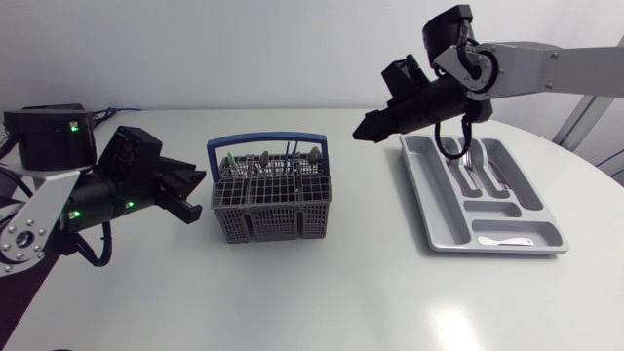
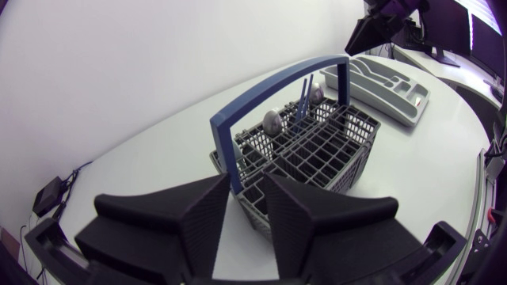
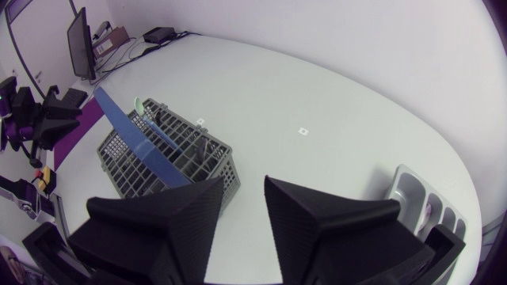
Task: Unload the cutlery basket into the drawer organizer.
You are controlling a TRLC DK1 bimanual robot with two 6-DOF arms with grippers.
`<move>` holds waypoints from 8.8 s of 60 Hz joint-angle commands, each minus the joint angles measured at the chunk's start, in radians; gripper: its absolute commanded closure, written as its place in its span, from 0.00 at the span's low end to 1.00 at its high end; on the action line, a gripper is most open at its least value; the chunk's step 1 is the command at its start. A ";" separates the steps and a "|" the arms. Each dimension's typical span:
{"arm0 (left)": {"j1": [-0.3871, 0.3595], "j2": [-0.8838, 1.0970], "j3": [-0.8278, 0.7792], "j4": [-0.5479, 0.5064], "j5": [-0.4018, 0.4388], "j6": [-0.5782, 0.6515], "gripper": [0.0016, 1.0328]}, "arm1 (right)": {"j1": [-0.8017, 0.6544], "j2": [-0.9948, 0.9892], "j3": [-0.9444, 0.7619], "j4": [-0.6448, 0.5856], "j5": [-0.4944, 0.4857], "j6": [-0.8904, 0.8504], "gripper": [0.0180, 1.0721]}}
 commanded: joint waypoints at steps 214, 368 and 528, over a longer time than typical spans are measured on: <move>-0.087 0.174 0.035 0.150 -0.012 0.212 0.97 | 0.277 -0.499 -0.593 0.146 0.084 -0.626 0.53; -0.586 -0.193 0.181 -0.252 -0.504 0.287 0.97 | 0.551 -0.313 -0.582 0.426 0.468 -1.041 0.93; -0.696 0.019 0.386 -0.345 -0.188 0.026 0.90 | 0.655 -0.856 -0.356 -0.018 0.492 -0.696 0.93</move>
